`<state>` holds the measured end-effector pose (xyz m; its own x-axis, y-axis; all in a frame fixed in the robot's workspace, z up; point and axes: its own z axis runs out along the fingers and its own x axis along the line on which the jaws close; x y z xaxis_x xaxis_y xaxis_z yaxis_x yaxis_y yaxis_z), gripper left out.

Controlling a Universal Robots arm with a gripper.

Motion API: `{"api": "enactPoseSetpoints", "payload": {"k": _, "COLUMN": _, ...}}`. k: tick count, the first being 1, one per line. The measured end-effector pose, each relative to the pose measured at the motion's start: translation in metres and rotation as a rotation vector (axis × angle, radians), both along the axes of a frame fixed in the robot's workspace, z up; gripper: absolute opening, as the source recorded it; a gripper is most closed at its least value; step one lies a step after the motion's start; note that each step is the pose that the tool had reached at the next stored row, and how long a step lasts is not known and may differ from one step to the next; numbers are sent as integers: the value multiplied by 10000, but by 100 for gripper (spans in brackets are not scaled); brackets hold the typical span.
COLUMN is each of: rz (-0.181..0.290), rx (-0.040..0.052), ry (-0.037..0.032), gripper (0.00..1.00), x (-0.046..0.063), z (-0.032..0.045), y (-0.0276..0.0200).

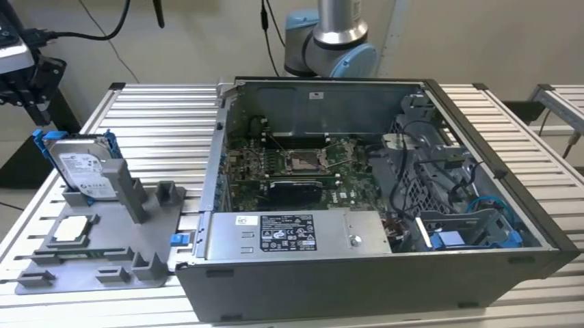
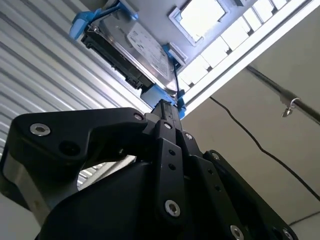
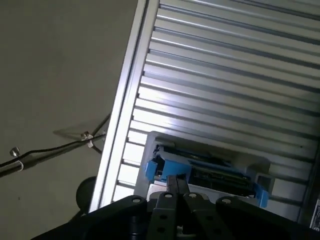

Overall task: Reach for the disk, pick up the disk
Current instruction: 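Pick up the disk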

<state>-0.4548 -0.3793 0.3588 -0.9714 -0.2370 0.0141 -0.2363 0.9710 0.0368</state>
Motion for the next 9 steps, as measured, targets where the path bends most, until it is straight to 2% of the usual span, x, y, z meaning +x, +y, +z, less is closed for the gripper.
{"api": "enactPoseSetpoints", "payload": {"k": 9, "rz": 1388, "rx": -1, "ry": 2, "gripper": 0, "x": -6, "z": 6, "y": 0}}
